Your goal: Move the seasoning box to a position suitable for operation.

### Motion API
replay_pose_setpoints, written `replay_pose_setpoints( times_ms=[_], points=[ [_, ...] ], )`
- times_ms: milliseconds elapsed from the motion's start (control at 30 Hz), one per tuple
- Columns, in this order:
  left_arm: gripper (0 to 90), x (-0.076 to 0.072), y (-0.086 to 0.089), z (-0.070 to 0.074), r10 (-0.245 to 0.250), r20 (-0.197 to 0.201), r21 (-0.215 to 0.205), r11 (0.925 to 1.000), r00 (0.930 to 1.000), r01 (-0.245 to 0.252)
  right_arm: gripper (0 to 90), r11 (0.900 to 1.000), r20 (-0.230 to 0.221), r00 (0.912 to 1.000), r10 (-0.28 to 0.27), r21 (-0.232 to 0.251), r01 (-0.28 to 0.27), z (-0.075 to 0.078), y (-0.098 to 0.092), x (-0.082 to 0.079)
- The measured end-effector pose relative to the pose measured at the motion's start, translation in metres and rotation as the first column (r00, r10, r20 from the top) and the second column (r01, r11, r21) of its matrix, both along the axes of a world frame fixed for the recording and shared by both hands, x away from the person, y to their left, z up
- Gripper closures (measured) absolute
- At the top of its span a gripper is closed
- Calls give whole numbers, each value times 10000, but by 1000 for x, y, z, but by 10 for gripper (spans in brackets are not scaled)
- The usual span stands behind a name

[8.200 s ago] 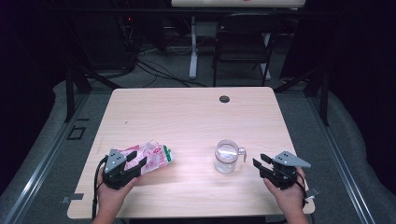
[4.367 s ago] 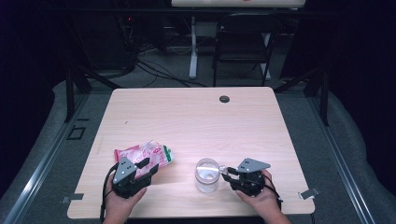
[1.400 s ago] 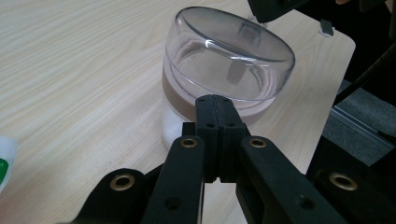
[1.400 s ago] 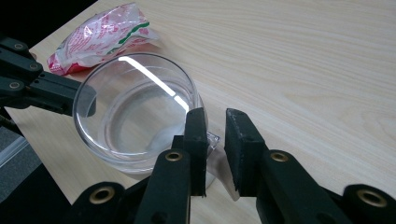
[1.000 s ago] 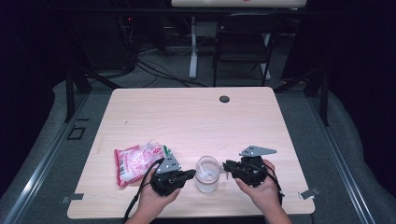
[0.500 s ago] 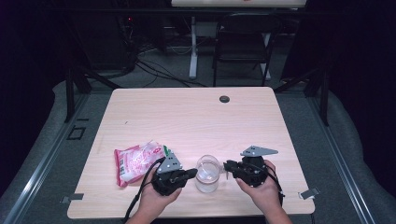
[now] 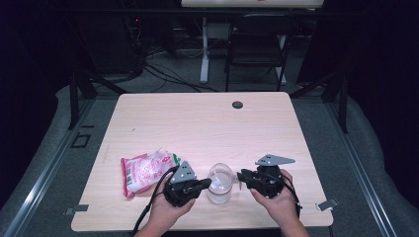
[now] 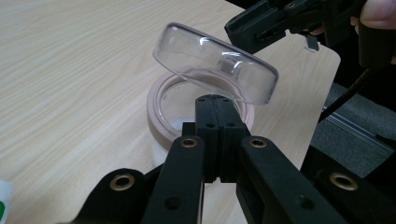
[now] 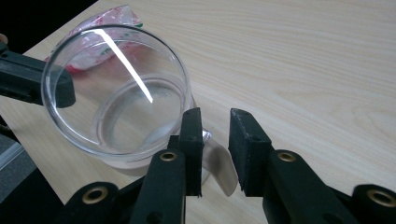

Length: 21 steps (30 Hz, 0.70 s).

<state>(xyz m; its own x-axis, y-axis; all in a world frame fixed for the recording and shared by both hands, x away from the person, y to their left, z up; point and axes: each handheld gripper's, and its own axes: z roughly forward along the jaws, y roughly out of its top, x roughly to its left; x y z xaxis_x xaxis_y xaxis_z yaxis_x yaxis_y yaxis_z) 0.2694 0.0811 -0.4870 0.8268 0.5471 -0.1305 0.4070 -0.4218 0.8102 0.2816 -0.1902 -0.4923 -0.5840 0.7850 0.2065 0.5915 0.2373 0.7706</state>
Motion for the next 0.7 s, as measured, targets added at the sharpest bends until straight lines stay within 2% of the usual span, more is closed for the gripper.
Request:
replay_pose_setpoints(
  times_ms=[100,300,400,533,700],
  points=[
    [900,1,-3,3,50,-2,-50,10000,10000,-50,720,10000,244,9997,86,8,-86,3,0,-6],
    [900,3,-9,11,-39,20,83,10000,10000,39,642,9975,606,9959,671,-268,-656,4,0,-20],
    [894,4,-11,14,-39,6,68,10000,10000,39,593,9961,1114,9902,840,-364,-804,5,1,-27],
    [891,6,-15,20,-37,62,147,9999,10000,36,555,9932,1356,9840,1156,-300,-1126,9,1,-35],
    [880,9,-20,26,-24,59,175,9998,10000,23,514,9905,1442,9801,1364,-343,-1328,10,6,-40]
  ],
)
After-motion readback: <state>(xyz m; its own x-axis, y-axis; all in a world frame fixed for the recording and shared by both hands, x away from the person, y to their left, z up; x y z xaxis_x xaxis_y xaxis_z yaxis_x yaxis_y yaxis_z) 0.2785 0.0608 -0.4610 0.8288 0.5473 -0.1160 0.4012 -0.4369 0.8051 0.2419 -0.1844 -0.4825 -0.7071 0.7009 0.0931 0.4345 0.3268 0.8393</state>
